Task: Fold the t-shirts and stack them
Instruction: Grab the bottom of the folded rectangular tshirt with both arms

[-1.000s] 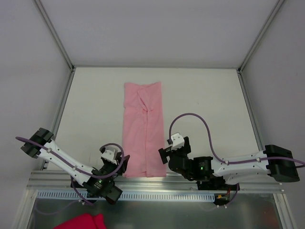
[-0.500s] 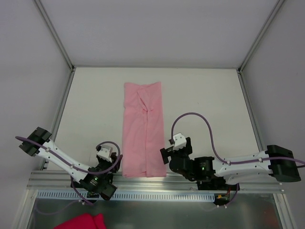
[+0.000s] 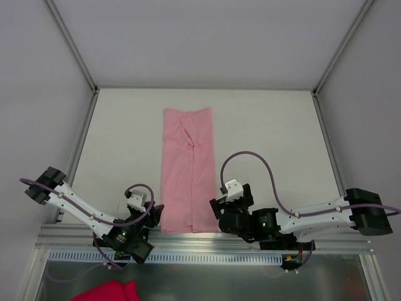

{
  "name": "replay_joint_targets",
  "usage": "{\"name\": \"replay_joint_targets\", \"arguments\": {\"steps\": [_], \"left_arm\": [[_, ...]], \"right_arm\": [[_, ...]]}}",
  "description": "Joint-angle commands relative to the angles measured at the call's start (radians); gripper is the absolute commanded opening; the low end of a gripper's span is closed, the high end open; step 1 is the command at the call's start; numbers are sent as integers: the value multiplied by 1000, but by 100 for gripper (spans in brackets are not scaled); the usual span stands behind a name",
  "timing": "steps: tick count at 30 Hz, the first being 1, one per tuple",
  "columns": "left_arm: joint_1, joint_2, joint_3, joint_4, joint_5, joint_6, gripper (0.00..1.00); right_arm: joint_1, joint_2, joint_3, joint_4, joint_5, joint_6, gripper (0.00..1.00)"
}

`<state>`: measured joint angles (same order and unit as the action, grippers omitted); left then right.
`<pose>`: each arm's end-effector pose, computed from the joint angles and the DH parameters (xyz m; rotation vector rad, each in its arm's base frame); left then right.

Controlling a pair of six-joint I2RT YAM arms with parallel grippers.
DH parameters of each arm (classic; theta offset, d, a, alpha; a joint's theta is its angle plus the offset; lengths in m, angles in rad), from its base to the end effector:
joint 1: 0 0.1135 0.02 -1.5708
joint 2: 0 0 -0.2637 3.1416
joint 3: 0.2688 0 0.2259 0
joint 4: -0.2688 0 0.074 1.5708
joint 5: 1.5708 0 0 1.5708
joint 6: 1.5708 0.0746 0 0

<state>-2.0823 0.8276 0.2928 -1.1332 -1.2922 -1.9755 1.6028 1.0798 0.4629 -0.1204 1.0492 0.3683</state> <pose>0.0379 -0.0790 0.1542 0.1694 1.8761 -0.5457 0.0586 0.1923 0.1943 -0.6856 1.7864 0.0914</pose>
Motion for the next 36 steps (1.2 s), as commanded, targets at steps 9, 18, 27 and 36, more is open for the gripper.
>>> {"name": "replay_joint_targets", "arguments": {"steps": [9, 18, 27, 36], "left_arm": [[129, -99, 302, -382, -170, -312, 51], [169, -357, 382, 50, -185, 427, 59], [292, -195, 612, -144, -35, 461, 66], [329, 80, 1142, -223, -19, 946, 66]], "right_arm": [[6, 22, 39, 15, 51, 15, 100], [6, 17, 22, 73, 35, -22, 100], [6, 37, 39, 111, 31, -74, 100], [6, 38, 45, 166, 15, -120, 100]]}}
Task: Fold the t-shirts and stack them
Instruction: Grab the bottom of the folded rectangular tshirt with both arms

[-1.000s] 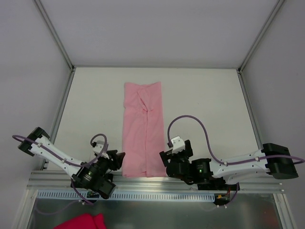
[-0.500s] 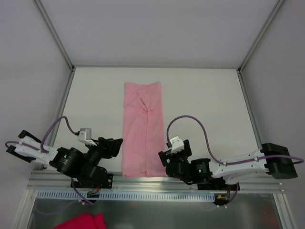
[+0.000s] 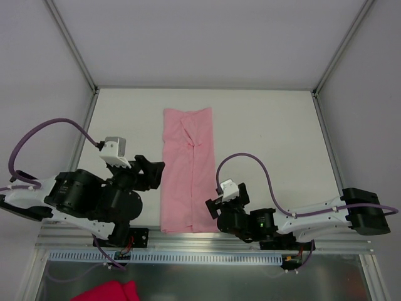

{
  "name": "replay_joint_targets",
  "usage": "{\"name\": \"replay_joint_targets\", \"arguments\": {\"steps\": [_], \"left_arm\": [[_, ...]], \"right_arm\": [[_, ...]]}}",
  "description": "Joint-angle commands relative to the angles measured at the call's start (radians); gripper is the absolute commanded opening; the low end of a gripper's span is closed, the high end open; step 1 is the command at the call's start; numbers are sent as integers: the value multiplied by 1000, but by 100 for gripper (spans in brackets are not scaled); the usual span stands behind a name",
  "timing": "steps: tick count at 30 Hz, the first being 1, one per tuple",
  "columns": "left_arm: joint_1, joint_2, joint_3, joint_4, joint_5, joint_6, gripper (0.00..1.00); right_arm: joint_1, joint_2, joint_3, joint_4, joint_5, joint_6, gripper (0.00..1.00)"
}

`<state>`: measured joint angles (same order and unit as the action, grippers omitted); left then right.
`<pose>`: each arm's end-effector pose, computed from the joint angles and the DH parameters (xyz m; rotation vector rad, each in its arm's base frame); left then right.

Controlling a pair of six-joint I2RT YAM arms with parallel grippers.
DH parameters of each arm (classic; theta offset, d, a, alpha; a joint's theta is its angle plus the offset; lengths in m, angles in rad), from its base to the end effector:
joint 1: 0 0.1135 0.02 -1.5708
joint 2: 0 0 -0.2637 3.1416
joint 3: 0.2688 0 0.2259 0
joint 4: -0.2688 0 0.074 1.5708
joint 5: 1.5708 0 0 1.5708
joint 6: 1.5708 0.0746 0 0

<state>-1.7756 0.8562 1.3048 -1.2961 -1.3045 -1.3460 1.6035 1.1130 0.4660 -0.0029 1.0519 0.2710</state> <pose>0.0543 -0.0924 0.3910 -0.1206 1.8117 -0.6465 0.0581 0.2038 0.1995 -0.7064 1.7388 0.1012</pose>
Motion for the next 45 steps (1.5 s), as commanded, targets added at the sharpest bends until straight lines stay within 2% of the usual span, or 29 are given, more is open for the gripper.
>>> {"name": "replay_joint_targets", "arguments": {"steps": [1, 6, 9, 10, 12, 14, 15, 16, 17, 18, 20, 22, 23, 24, 25, 26, 27, 29, 33, 34, 37, 39, 42, 43, 44, 45], "left_arm": [[27, 72, 170, -16, -4, 377, 67], [39, 176, 420, 23, -27, 622, 66], [51, 166, 456, 121, -61, 787, 65], [54, 155, 453, 164, -67, 891, 65], [56, 110, 429, 340, -104, 1022, 62], [56, 49, 377, 555, -163, 1335, 62], [62, 25, 266, 983, -220, 1546, 62], [77, 5, 231, 1143, -191, 1848, 61], [80, -15, 215, 1226, -191, 1899, 60], [81, -14, 241, 1239, -202, 1903, 56], [81, 7, 289, 999, -236, 1735, 53], [84, 3, 291, 885, -266, 1645, 49], [87, -9, 240, 896, -266, 1644, 48], [90, -28, 202, 928, -268, 1677, 42], [102, -46, 167, 1043, -266, 1718, 39], [113, -72, 112, 1081, -268, 1749, 35], [131, -75, 102, 1078, -266, 1740, 28], [174, -53, 73, 1028, -266, 1717, 22], [188, 6, 36, 1006, -266, 1641, 4], [188, 17, 43, 1005, -266, 1641, 3], [188, 46, 109, 980, -266, 1642, 2], [188, 70, 175, 1006, -265, 1697, 4], [188, 127, 365, 1006, -222, 1762, 22], [188, 145, 436, 1037, -205, 1801, 34], [191, 159, 457, 1107, -188, 1952, 38], [209, 191, 479, 1267, -156, 2029, 44]], "right_arm": [[6, 7, 45, 46, 13, -26, 100], [4, -7, 39, 18, 26, -9, 100], [3, -10, 36, 17, 31, -10, 100], [0, -9, 37, 15, 31, -9, 100], [-4, -2, 42, 11, 30, -9, 100], [-8, 4, 48, 9, 28, -12, 100], [-10, 5, 48, 11, 26, -13, 100], [-11, 5, 48, 9, 28, -12, 100], [-11, 4, 48, 11, 28, -13, 100], [-13, 5, 48, 12, 28, -13, 100], [-16, 10, 45, 27, 19, -16, 100], [-19, 27, 54, 34, 11, -27, 100], [-20, 31, 59, 34, 11, -27, 100], [-20, 36, 62, 34, 10, -27, 100], [-20, 39, 63, 37, 7, -30, 100], [-20, 44, 65, 37, 5, -33, 100], [-20, 45, 66, 37, 3, -33, 100], [-22, 45, 65, 37, 3, -32, 100], [-34, 45, 57, 47, -7, -32, 100], [-37, 48, 57, 50, -10, -35, 100], [-40, 57, 57, 57, -16, -36, 100], [-47, 64, 57, 69, -27, -42, 100], [-51, 77, 62, 81, -36, -47, 100], [-51, 82, 63, 89, -38, -52, 100], [-51, 88, 66, 93, -41, -53, 100], [-53, 91, 69, 99, -46, -59, 100]]}}
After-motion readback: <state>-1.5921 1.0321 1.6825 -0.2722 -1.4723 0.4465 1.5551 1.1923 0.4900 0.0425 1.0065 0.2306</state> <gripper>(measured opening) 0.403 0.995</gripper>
